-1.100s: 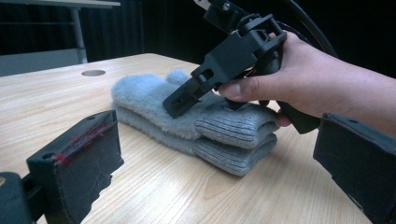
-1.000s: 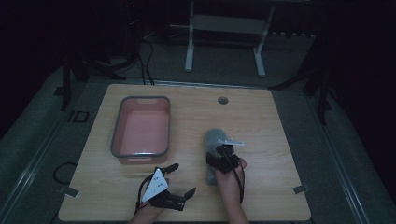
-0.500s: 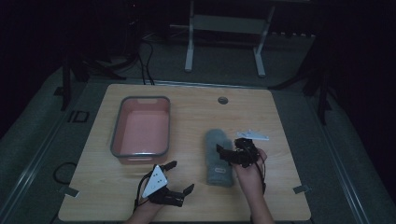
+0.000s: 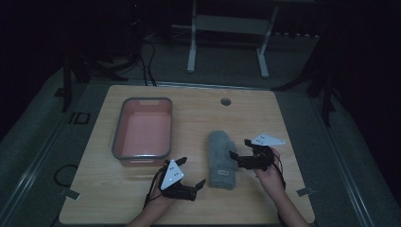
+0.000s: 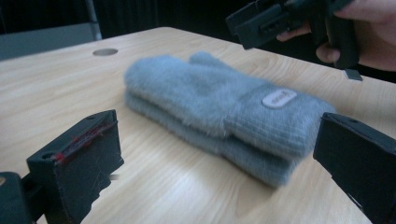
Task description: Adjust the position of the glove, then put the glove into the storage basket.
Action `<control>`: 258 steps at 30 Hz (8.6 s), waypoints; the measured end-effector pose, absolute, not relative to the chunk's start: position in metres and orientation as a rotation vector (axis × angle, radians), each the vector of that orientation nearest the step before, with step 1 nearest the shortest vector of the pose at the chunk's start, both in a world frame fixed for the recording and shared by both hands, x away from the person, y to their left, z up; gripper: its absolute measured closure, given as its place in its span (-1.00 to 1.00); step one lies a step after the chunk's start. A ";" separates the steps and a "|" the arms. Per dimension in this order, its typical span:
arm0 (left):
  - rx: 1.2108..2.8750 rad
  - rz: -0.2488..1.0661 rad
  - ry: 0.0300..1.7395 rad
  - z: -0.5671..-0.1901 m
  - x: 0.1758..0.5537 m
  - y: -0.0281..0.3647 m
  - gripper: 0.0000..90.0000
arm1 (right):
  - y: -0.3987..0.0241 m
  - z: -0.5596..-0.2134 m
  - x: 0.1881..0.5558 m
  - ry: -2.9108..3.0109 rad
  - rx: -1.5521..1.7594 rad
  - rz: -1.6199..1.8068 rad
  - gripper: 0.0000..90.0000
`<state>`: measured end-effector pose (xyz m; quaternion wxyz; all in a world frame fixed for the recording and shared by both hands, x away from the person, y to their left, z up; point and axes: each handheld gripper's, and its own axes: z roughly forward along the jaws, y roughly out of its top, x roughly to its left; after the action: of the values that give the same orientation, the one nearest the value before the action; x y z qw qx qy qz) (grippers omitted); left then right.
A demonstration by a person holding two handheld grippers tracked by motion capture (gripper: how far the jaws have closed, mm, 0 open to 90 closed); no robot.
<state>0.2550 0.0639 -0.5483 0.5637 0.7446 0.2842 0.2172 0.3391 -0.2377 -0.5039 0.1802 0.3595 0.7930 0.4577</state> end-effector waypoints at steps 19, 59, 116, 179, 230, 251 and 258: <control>1.879 0.411 0.798 -0.521 0.304 0.026 -0.88 | -0.237 -0.516 0.337 2.289 1.169 1.297 -0.38; 2.052 -0.008 0.876 -0.558 0.354 -0.001 0.43 | -0.234 -0.555 0.353 2.507 1.335 1.291 0.62; 1.939 0.240 0.857 -0.412 0.375 0.131 0.70 | -0.121 -0.414 0.400 2.436 1.098 1.630 0.80; 2.076 0.513 1.322 -0.477 0.388 0.215 -0.69 | -0.034 -0.448 0.427 2.654 0.961 1.446 -0.61; 2.081 0.330 0.593 -0.516 0.300 0.055 -0.76 | -0.234 -0.509 0.353 2.539 0.832 1.278 -0.67; 2.070 0.253 0.540 -0.547 0.288 0.027 -0.76 | -0.288 -0.551 0.316 2.486 0.913 1.358 -0.69; 2.087 0.255 0.523 -0.553 0.282 0.021 -0.76 | -0.308 -0.556 0.305 2.442 0.942 1.321 -0.69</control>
<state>0.2821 0.0213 -0.5525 0.4684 0.8510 0.2134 0.1041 0.3046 -0.3076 -0.5560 0.1045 0.3197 0.8284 0.4480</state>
